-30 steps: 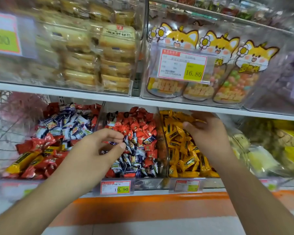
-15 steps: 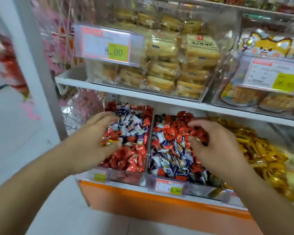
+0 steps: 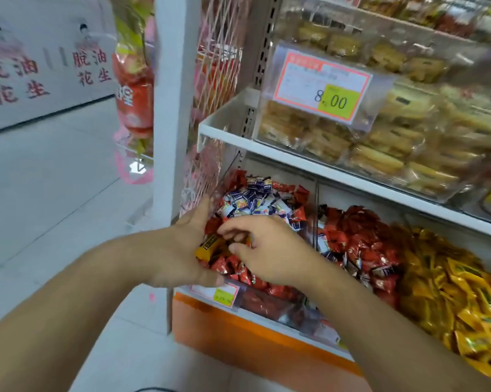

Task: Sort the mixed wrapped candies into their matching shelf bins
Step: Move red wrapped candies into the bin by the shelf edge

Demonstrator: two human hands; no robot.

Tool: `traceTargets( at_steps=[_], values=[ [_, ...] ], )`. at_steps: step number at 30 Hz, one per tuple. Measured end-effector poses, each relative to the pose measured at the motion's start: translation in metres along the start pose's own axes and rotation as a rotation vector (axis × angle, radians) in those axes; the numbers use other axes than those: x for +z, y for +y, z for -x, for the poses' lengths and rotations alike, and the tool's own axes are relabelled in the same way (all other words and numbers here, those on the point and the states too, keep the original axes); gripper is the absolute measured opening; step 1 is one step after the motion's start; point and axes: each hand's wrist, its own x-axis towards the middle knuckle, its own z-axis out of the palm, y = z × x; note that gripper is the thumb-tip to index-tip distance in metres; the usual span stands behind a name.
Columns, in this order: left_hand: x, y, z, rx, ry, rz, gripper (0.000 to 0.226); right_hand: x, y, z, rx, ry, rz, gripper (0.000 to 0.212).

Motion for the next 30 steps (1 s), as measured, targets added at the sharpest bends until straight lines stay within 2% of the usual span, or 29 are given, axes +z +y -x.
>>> traceTargets(
  at_steps=[5,10,21,25,30],
  values=[
    [-0.004,-0.002,0.002,-0.021,-0.015,0.002,0.139,0.009,0.009,-0.037,0.018,-0.09,0.115,0.048],
    [-0.004,0.002,0.001,-0.012,-0.015,0.011,0.139,0.018,0.014,-0.045,-0.041,-0.107,0.188,0.048],
    [-0.004,0.005,0.0,-0.006,0.016,0.012,0.14,0.026,0.013,-0.042,-0.036,-0.088,0.288,0.026],
    [-0.005,0.006,0.001,-0.006,0.017,0.012,0.139,0.024,0.013,-0.039,-0.029,-0.072,0.236,0.016],
    [-0.007,0.007,0.004,0.001,0.026,0.035,0.135,0.022,0.015,-0.032,-0.035,-0.03,0.153,0.018]
  ],
)
